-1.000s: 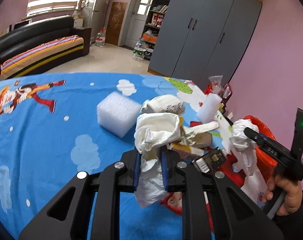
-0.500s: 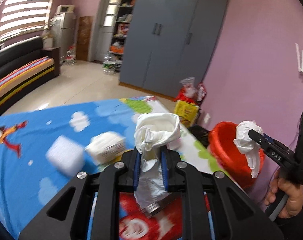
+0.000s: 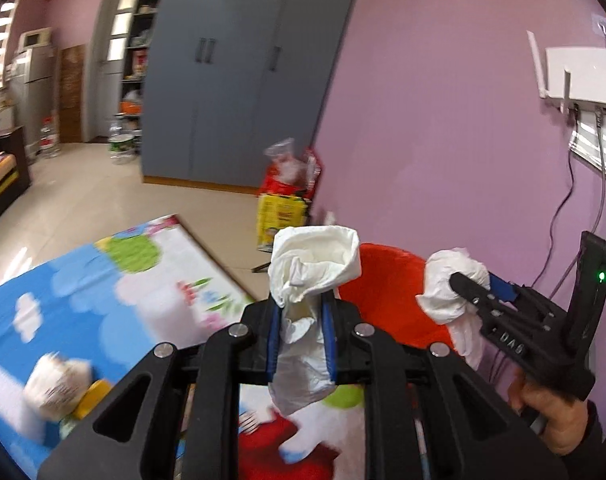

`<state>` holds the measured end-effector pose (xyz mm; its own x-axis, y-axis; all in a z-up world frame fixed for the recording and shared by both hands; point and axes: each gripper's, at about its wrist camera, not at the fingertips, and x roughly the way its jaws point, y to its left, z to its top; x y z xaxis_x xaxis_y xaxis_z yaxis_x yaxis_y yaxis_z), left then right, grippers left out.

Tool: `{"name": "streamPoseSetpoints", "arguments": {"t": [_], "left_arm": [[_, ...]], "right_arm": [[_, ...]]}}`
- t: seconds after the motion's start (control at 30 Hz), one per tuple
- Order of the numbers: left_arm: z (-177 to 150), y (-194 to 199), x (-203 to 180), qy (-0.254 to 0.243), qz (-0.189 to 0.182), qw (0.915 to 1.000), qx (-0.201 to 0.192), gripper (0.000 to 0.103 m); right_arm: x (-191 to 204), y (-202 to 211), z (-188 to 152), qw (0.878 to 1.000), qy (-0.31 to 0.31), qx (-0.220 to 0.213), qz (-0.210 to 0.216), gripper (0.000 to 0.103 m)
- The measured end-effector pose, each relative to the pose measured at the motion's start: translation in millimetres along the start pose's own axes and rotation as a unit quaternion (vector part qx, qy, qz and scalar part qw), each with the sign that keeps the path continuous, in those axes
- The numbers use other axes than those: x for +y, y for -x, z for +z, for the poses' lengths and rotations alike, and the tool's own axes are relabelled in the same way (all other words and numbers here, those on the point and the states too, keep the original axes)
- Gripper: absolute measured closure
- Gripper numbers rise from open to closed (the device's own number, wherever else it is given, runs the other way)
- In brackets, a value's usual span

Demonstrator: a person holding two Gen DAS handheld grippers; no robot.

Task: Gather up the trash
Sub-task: 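Carry tissue and plastic bag over the red bin and open both tools, then move both tools back over the trash on the bed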

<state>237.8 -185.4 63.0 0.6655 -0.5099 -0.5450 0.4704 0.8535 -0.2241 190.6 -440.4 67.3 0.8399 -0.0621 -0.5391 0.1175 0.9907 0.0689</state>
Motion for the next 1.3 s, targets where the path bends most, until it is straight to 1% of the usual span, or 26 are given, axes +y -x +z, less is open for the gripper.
{"name": "streamPoseSetpoints", "arguments": {"t": [0.07, 0.17, 0.37, 0.43, 0.5, 0.53, 0.57, 0.6, 0.63, 0.67, 0.7, 0.73, 0.77, 1.0, 1.3], "left_arm": [[6, -15, -12, -0.012, -0.018, 0.9998, 0.006, 0.085], [13, -36, -26, -0.024, -0.034, 0.999, 0.015, 0.085], [23, -67, -50, -0.03, -0.066, 0.9969, 0.031, 0.085], [26, -76, -54, -0.031, -0.073, 0.9962, 0.035, 0.082], [29, -83, -61, -0.031, -0.086, 0.9951, 0.037, 0.081], [30, -86, -62, -0.027, -0.095, 0.9944, 0.038, 0.074], [31, -92, -63, -0.022, -0.105, 0.9933, 0.042, 0.068], [32, -95, -63, -0.02, -0.109, 0.9929, 0.045, 0.067], [33, -98, -63, -0.017, -0.109, 0.9928, 0.047, 0.062], [33, -100, -62, -0.014, -0.108, 0.9929, 0.048, 0.056], [33, -101, -59, -0.01, -0.109, 0.9929, 0.048, 0.053], [33, -100, -57, -0.005, -0.108, 0.9931, 0.047, 0.049], [33, -99, -54, -0.002, -0.105, 0.9935, 0.046, 0.049], [30, -79, -33, 0.016, -0.081, 0.996, 0.033, 0.049], [17, -27, 12, 0.041, -0.022, 0.9989, 0.005, 0.049]], "right_arm": [[-6, 0, 0, 1.0, -0.005, -0.001, -0.01, 0.056], [-16, 0, 2, 1.0, -0.012, -0.003, -0.017, 0.055], [-30, -4, 2, 0.999, -0.018, -0.004, -0.036, 0.055], [-33, -6, 2, 0.999, -0.016, -0.003, -0.041, 0.054], [-36, -6, 2, 0.999, -0.018, -0.004, -0.042, 0.052], [-36, -6, 1, 0.999, -0.018, -0.004, -0.042, 0.05], [-37, -6, 1, 0.999, -0.017, -0.004, -0.045, 0.048], [-37, -6, 2, 0.999, -0.017, -0.004, -0.045, 0.042], [-38, -6, 2, 0.999, -0.019, -0.006, -0.044, 0.037], [-38, -6, 2, 0.999, -0.019, -0.009, -0.048, 0.024], [-38, -5, 2, 0.998, -0.016, -0.011, -0.052, 0.02], [-38, -4, 2, 0.999, -0.015, -0.011, -0.051, 0.02], [-38, -4, 3, 0.999, -0.017, -0.011, -0.049, 0.02], [-30, -5, 2, 0.999, -0.014, -0.012, -0.03, 0.02], [-7, -4, -5, 1.0, -0.011, -0.002, 0.012, 0.02]]}}
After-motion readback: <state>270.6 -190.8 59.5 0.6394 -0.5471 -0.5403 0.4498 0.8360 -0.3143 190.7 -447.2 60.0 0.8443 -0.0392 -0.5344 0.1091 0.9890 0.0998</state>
